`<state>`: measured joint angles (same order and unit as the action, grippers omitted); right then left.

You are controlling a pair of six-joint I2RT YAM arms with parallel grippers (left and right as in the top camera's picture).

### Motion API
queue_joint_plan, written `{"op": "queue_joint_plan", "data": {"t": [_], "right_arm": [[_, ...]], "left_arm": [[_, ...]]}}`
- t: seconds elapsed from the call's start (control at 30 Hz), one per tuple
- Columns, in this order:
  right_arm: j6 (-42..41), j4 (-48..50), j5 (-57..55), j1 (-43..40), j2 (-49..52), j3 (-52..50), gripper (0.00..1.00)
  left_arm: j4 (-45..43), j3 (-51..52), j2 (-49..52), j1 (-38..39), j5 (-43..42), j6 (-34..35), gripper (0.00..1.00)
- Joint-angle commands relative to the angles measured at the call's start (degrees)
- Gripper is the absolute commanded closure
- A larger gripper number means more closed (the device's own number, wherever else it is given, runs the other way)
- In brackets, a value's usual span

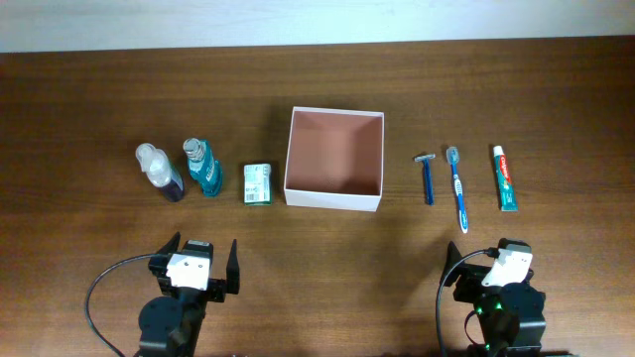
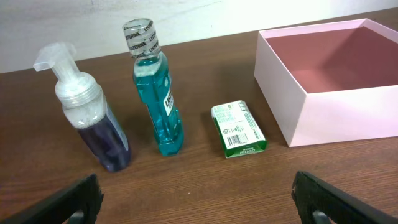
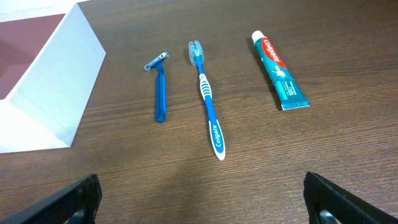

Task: Pack container

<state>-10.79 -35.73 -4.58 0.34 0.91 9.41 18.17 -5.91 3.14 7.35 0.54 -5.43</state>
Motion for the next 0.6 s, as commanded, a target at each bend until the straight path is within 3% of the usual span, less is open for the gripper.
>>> {"op": "queue_joint_plan", "data": {"t": [0.0, 0.07, 0.27, 0.4, 0.57], "right_arm": [[-0.7, 0.0, 0.1, -0.4, -0.4, -0.4, 0.01], [-0.7, 0.0, 0.1, -0.4, -0.4, -0.4, 0.01], [-0.7, 0.0, 0.1, -0.4, -0.4, -0.4, 0.01], [-0.7, 0.0, 0.1, -0.4, -0.4, -0.4, 0.01], [-0.7, 0.0, 0.1, -0.4, -0.4, -0.4, 0.01]], "left_arm": [[-0.2, 0.3, -0.6, 0.0, -1.1, -0.7, 0.00], [-0.5, 0.3, -0.6, 0.0, -2.9, -0.3, 0.01], [1.9, -1.7, 0.4, 0.0, -4.2, 14.9, 0.01], [4.4, -8.0, 5.6, 0.0, -3.8, 15.7, 0.01], [11.8, -23.0, 19.8, 0.0, -2.0, 15.7, 0.01]]}}
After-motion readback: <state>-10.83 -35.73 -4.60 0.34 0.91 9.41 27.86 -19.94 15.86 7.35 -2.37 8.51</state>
